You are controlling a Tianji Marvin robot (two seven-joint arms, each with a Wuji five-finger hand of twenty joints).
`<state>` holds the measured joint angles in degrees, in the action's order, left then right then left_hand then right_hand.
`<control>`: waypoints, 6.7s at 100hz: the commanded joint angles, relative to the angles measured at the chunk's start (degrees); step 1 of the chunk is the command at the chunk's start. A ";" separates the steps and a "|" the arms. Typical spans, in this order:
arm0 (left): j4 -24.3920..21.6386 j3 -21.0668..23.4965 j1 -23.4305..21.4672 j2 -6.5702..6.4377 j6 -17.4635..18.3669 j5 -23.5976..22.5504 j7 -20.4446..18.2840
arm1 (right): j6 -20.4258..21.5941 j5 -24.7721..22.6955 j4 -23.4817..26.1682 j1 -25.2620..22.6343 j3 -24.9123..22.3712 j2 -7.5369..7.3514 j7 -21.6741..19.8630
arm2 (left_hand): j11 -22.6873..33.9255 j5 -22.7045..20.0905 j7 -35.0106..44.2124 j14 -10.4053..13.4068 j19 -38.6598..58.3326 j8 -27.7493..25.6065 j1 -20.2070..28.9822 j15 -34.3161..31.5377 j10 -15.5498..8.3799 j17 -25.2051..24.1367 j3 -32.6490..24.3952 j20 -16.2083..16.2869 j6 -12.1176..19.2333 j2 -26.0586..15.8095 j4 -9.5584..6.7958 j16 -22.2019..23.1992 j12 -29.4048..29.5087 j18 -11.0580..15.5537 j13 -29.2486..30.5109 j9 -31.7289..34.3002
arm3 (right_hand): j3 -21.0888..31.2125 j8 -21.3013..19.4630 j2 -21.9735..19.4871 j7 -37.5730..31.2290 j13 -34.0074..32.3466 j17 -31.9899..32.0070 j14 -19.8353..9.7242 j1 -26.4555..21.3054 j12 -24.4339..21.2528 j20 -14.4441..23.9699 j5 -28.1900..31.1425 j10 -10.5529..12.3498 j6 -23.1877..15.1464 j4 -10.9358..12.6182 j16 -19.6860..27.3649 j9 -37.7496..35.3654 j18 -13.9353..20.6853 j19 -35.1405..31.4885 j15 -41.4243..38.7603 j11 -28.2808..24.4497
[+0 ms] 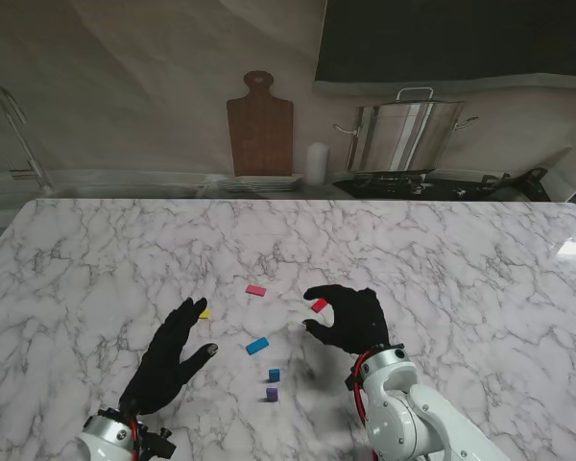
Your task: Arrange dominoes in a row
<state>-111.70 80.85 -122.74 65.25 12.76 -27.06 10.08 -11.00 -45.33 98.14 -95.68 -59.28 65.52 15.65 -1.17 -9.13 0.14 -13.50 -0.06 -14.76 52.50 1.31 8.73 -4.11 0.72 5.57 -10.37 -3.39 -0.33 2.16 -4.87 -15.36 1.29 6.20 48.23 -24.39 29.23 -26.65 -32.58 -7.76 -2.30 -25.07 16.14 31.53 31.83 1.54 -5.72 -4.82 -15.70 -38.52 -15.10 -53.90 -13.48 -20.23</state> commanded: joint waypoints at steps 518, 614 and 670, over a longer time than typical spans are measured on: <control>1.51 -1.28 1.90 -0.32 -1.73 0.26 -2.53 | 7.39 -4.45 -40.19 33.56 26.43 1.01 6.58 | -0.40 1.51 -0.92 0.24 -0.67 1.13 1.13 0.56 -0.48 0.20 0.11 0.17 0.04 -0.26 -0.04 -1.14 0.51 0.27 -1.62 -1.31 | 10.43 -5.51 11.39 -31.93 -10.10 -5.47 -1.57 -7.66 28.46 0.97 16.34 6.43 -19.69 -9.39 -9.12 -14.59 0.22 -11.41 -24.22 -27.62; 1.22 -0.94 1.37 -0.26 -1.05 0.33 -2.23 | 8.86 3.49 -20.10 19.45 11.13 0.16 -3.31 | -0.43 1.47 -1.03 0.35 -0.67 1.64 1.18 0.56 -0.41 0.21 0.08 0.18 -2.20 -0.22 -0.07 -1.22 0.67 0.27 -1.60 -1.32 | 12.78 -11.54 7.01 -36.23 -26.74 -11.94 -1.51 -10.72 8.70 -1.21 10.31 5.02 -15.58 -7.59 -7.50 -34.71 -1.70 -12.62 -18.61 -7.82; 0.99 -0.77 1.14 -0.21 -0.86 0.31 -2.01 | 5.31 11.88 -14.08 13.12 8.52 1.69 -2.83 | -0.40 1.46 -0.94 0.37 -0.65 1.59 1.12 0.55 -0.38 0.22 0.09 0.22 -2.66 -0.22 -0.04 -1.20 0.61 0.33 -1.60 -1.32 | 11.09 -7.17 6.31 -38.83 -18.63 -8.58 0.50 -10.64 16.21 1.14 9.15 3.58 -13.25 -7.56 -11.16 -23.47 0.21 -15.71 -21.31 -18.08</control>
<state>-110.47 80.14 -121.26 64.94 11.61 -26.71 8.68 -5.37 -33.44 82.94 -81.17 -50.75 66.79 12.65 -1.17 -9.13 0.13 -13.51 -0.06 -14.06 52.50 1.32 8.76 -4.11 0.72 5.57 -12.70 -3.38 -0.33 2.09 -4.85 -15.36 1.29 6.20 59.44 -31.60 37.63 -60.17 -54.13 -17.92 -1.88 -34.42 29.27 30.98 38.94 4.62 -14.95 -13.18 -25.27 -65.00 -15.63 -68.14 -30.91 -35.55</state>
